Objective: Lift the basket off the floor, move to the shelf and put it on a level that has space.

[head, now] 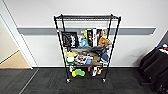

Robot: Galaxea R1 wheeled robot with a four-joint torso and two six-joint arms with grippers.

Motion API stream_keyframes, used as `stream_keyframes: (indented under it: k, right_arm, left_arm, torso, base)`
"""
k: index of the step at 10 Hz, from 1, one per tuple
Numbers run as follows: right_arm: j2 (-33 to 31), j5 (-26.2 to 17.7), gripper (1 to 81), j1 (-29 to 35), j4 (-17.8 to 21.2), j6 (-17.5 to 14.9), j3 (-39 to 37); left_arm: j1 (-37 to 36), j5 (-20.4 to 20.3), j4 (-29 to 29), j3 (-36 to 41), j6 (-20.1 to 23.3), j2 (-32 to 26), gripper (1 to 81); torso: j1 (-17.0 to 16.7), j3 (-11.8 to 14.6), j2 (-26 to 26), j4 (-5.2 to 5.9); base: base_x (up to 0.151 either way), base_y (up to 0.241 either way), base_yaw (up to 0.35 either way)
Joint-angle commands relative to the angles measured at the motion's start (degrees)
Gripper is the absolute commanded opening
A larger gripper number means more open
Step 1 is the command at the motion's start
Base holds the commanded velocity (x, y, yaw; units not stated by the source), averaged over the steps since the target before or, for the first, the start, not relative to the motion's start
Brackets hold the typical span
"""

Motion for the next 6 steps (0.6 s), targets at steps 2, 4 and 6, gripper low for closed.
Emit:
stream_keyframes:
  k: [2, 4, 6]
  right_arm:
    - [-0.4, -2.7, 1.0, 5.6, 1.7, 0.5, 3.9]
    - [-0.4, -2.7, 1.0, 5.1, 1.4, 0.4, 3.7]
    - [-0.4, -2.7, 1.0, 4.9, 1.4, 0.4, 3.8]
  left_arm:
    - [-6.1, 2.2, -1.5, 2.9, 0.0, -0.3, 1.0]
    - [-5.5, 2.2, -1.5, 2.6, 0.1, 0.0, 1.0]
    - [-5.2, 2.2, -1.6, 2.6, 0.1, -0.1, 1.0]
  torso:
    - [-4.9, 3.9, 7.5, 0.00]
    - [-7.5, 5.8, 11.5, 0.00]
    - [-10.1, 6.8, 15.5, 0.00]
  base:
    - [0.000, 0.000, 0.000]
    - [0.000, 0.000, 0.000]
    - [0.000, 0.000, 0.000]
